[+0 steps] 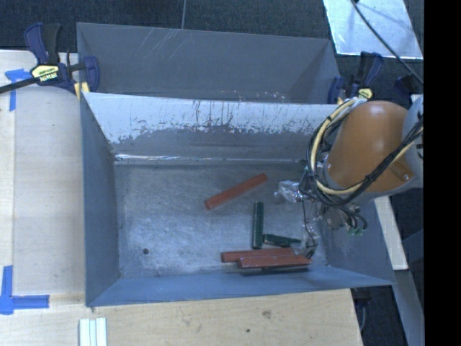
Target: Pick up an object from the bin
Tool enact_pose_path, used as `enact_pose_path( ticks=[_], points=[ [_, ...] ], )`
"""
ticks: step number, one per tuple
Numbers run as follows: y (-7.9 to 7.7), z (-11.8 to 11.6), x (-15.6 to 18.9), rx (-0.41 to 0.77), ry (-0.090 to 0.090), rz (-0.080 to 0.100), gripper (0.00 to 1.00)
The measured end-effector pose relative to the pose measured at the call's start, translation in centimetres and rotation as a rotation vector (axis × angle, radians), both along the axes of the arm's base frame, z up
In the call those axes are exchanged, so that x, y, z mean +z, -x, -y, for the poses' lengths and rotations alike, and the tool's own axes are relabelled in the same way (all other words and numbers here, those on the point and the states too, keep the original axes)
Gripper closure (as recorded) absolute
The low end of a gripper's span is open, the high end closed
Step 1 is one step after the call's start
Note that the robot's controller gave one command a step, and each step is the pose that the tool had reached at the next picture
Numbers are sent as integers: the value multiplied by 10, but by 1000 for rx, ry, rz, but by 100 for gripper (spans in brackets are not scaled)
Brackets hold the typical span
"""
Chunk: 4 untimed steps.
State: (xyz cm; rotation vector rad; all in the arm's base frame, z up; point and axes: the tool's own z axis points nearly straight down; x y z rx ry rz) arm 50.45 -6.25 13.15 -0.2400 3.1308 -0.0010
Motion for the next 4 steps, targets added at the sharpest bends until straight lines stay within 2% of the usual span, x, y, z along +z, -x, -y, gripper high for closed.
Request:
enact_pose_path(
  ticks=[1, 2, 3, 4],
  points=[
    [-64, -80, -37, 104, -4, 4, 0],
    [-100, -62, -61, 140, -1, -1, 0],
    [-102, -63, -59, 141, -1, 9, 100],
    [-115, -60, 69, 208, 0, 3, 100]
  ],
)
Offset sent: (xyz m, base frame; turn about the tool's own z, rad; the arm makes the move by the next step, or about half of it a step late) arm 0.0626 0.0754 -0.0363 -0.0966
